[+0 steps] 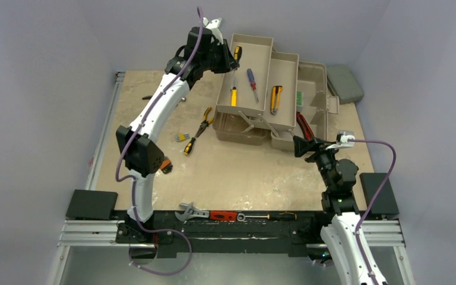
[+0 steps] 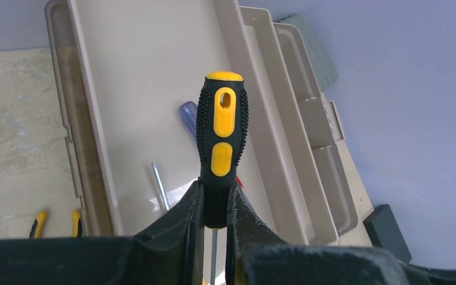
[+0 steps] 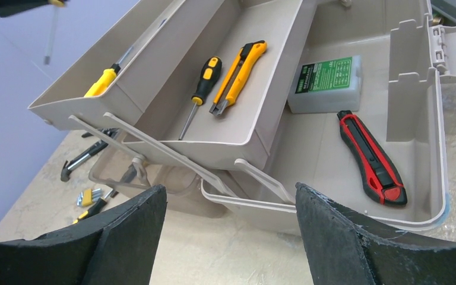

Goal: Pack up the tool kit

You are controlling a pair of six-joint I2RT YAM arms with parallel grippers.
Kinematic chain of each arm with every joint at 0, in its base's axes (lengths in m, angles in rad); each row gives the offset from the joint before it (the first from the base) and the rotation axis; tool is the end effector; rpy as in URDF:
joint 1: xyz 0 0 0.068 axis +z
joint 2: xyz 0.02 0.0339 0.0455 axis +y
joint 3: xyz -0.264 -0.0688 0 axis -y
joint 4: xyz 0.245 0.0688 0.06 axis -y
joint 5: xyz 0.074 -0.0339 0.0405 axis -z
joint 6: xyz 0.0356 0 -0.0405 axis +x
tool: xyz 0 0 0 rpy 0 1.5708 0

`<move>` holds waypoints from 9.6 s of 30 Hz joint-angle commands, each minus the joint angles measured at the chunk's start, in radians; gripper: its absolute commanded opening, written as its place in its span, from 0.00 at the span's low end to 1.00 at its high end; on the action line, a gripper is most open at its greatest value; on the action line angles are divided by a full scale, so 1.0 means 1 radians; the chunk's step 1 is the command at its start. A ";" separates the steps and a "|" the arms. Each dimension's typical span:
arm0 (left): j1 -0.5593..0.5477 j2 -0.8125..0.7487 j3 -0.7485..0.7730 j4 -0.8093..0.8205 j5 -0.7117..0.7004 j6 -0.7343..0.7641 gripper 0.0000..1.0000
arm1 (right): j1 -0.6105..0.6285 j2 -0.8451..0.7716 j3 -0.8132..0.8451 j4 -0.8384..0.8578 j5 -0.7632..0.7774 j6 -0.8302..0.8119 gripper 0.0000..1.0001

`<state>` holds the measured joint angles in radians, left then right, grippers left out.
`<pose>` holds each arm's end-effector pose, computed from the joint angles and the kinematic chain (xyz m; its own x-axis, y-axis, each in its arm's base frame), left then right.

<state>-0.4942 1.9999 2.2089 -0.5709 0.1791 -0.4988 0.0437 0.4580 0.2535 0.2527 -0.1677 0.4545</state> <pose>0.4011 -0.2233 0.4245 -0.5672 -0.2291 -0.7911 0.3896 0.7717 -0.5028 0.1439 0.0122 0.2445 -0.0488 0.4311 -0.9010 -0.2095 0.8776 0.4313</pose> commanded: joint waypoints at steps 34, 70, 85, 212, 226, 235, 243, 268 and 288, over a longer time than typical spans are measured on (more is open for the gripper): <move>0.097 -0.461 -0.540 0.126 -0.051 0.072 1.00 | 0.002 0.082 0.021 0.032 0.003 -0.001 0.79; 0.110 -0.256 -1.095 0.071 -0.289 0.115 0.63 | 0.002 0.104 0.006 0.043 0.010 0.005 0.80; 0.155 -0.371 -1.191 0.184 -0.185 0.092 0.00 | 0.002 0.107 0.007 0.043 0.009 0.005 0.80; 0.169 -0.638 -1.276 -0.202 -0.502 -0.321 0.97 | 0.003 0.161 0.010 0.065 -0.006 0.015 0.80; 0.231 -0.534 -1.318 -0.138 -0.486 -0.352 0.90 | 0.003 0.153 0.009 0.062 -0.004 0.014 0.80; 0.286 -0.452 -1.274 -0.201 -0.454 -0.402 0.82 | 0.003 0.153 0.009 0.062 -0.004 0.014 0.80; 0.294 -0.359 -1.186 -0.332 -0.436 -0.454 0.73 | 0.003 0.148 0.009 0.056 -0.003 0.013 0.80; 0.302 -0.434 -1.274 -0.199 -0.315 -0.397 0.00 | 0.002 0.135 0.007 0.053 0.000 0.010 0.81; 0.199 -0.689 -1.260 -0.343 -0.400 -0.450 0.05 | 0.002 0.139 0.007 0.056 -0.003 0.010 0.82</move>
<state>-0.2768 1.3388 0.9249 -0.8600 -0.2012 -0.9100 0.0448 0.6018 0.2531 0.2920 -0.1753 0.4744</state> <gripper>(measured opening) 0.003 0.809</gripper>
